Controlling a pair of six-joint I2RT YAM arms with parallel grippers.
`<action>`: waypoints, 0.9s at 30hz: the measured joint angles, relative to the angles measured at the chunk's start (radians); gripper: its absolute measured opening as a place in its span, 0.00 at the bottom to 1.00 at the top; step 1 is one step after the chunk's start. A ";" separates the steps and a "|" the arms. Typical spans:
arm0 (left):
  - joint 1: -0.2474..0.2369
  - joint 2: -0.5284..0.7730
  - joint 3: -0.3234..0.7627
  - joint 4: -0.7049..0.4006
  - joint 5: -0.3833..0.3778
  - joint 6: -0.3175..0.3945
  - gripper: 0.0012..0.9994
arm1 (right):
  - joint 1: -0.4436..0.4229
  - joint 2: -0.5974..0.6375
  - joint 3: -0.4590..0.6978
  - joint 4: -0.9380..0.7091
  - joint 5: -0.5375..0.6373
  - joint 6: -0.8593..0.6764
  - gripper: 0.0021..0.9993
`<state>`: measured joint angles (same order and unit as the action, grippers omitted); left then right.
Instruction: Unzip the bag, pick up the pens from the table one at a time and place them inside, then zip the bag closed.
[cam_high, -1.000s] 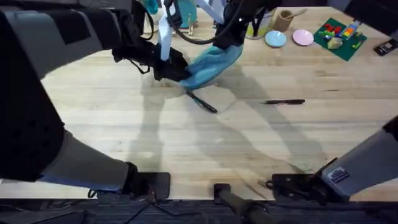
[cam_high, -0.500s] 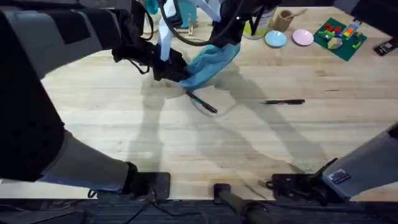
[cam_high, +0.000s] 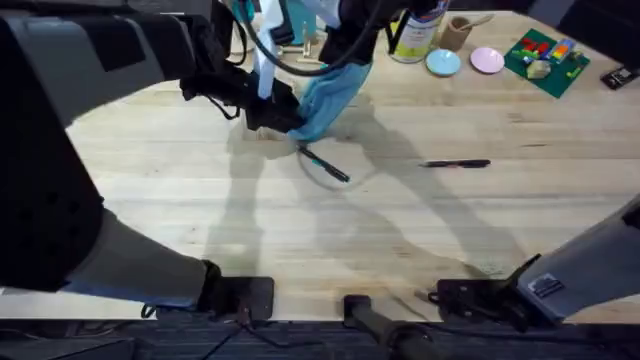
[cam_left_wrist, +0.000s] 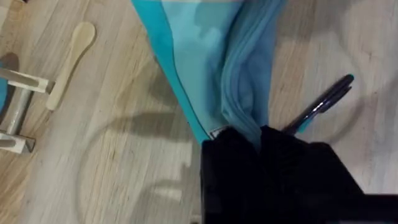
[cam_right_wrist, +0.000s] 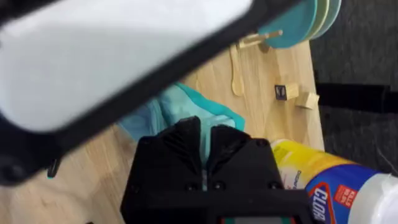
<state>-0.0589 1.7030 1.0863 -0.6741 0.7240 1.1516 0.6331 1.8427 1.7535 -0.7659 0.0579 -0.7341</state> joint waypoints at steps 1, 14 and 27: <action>0.000 0.000 0.000 -0.001 -0.002 0.000 0.04 | 0.006 0.000 0.001 0.005 0.000 0.000 0.03; 0.002 0.000 -0.001 0.014 -0.011 0.001 0.04 | 0.061 -0.001 0.005 -0.002 -0.060 -0.007 0.03; 0.002 0.000 -0.001 0.017 -0.013 0.001 0.04 | 0.063 -0.001 0.005 -0.005 -0.081 -0.007 0.03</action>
<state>-0.0570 1.7028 1.0855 -0.6575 0.7105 1.1522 0.6964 1.8419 1.7580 -0.7708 -0.0231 -0.7410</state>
